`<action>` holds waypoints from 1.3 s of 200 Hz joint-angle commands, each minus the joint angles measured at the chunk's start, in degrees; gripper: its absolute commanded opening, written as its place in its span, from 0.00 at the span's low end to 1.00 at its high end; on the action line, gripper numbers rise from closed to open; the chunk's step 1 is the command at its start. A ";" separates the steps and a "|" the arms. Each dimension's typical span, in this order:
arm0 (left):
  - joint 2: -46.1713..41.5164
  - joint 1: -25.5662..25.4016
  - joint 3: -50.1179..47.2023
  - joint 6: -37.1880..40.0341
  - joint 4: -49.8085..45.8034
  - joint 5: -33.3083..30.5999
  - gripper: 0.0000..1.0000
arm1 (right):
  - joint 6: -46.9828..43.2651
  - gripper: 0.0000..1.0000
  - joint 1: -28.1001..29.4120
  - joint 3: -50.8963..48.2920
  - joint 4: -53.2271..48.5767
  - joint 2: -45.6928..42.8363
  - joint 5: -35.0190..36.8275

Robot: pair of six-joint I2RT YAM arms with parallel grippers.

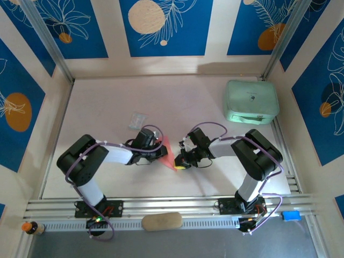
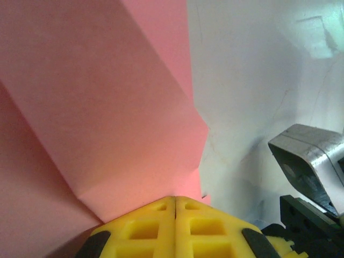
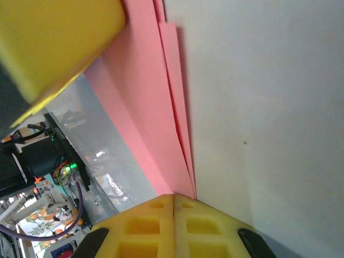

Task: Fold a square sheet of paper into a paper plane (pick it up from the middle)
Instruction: Fourth fold the wing at the center of the table.

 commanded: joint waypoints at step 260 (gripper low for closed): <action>-2.36 -4.86 -7.67 -7.78 4.18 -5.75 0.01 | -0.49 0.00 5.89 5.60 -11.56 2.79 12.98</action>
